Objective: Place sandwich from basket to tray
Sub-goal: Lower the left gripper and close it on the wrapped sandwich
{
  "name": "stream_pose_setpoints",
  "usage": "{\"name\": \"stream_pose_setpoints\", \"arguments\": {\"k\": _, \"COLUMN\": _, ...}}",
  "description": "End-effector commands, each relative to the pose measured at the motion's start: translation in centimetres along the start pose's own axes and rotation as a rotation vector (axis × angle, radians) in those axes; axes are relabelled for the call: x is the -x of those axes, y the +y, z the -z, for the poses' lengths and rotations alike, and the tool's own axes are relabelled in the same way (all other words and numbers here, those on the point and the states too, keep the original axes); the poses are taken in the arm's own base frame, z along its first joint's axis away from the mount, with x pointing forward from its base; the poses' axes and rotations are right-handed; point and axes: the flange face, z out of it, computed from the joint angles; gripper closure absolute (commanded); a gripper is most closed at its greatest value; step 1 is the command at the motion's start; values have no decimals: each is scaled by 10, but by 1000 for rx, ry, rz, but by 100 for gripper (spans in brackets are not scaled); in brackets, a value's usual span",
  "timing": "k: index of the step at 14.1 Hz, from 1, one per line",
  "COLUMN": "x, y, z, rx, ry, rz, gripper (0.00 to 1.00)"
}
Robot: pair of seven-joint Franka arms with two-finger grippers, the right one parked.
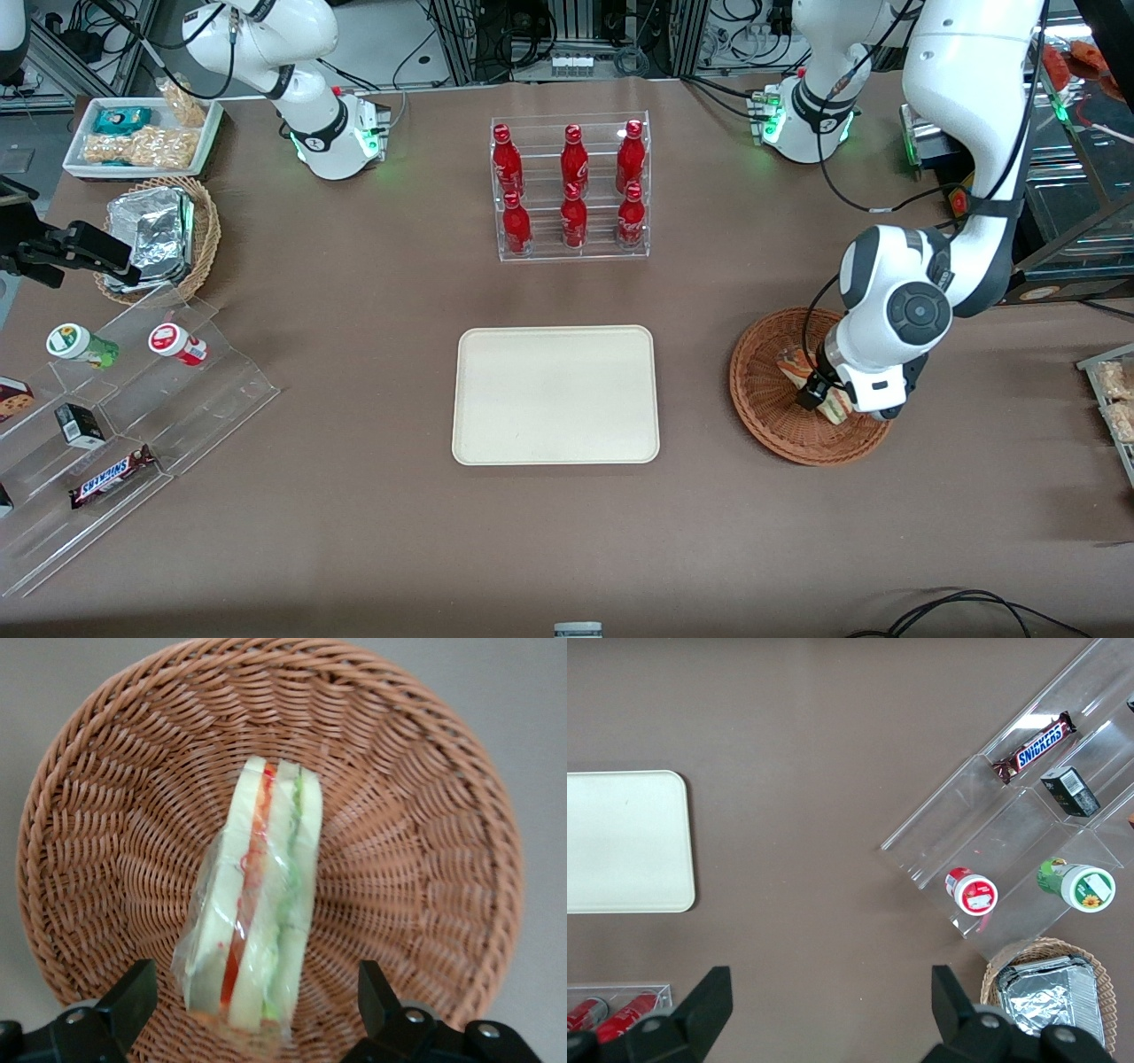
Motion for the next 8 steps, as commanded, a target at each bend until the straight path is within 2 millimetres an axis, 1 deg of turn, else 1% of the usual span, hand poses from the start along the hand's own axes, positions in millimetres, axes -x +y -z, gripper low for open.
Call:
{"name": "stream_pose_setpoints", "arguments": {"k": 1, "x": -4, "y": 3, "z": -15, "rx": -17, "ry": 4, "rz": 26, "gripper": 29}}
{"name": "stream_pose_setpoints", "arguments": {"k": 2, "x": -4, "y": 2, "z": -17, "rx": -25, "ry": 1, "rz": 24, "gripper": 92}}
{"name": "stream_pose_setpoints", "arguments": {"k": 3, "x": -8, "y": 0, "z": -15, "rx": -29, "ry": 3, "rz": -9, "gripper": 99}}
{"name": "stream_pose_setpoints", "arguments": {"k": 4, "x": -7, "y": -2, "z": -14, "rx": -52, "ry": -6, "rz": -88, "gripper": 100}}
{"name": "stream_pose_setpoints", "arguments": {"k": 5, "x": -7, "y": -3, "z": -6, "rx": -90, "ry": -26, "rz": -126, "gripper": 100}}
{"name": "stream_pose_setpoints", "arguments": {"k": 7, "x": -13, "y": 10, "z": 31, "rx": -136, "ry": -48, "rz": -137, "gripper": 100}}
{"name": "stream_pose_setpoints", "arguments": {"k": 8, "x": -16, "y": 16, "z": 49, "rx": -133, "ry": -46, "rz": -146, "gripper": 100}}
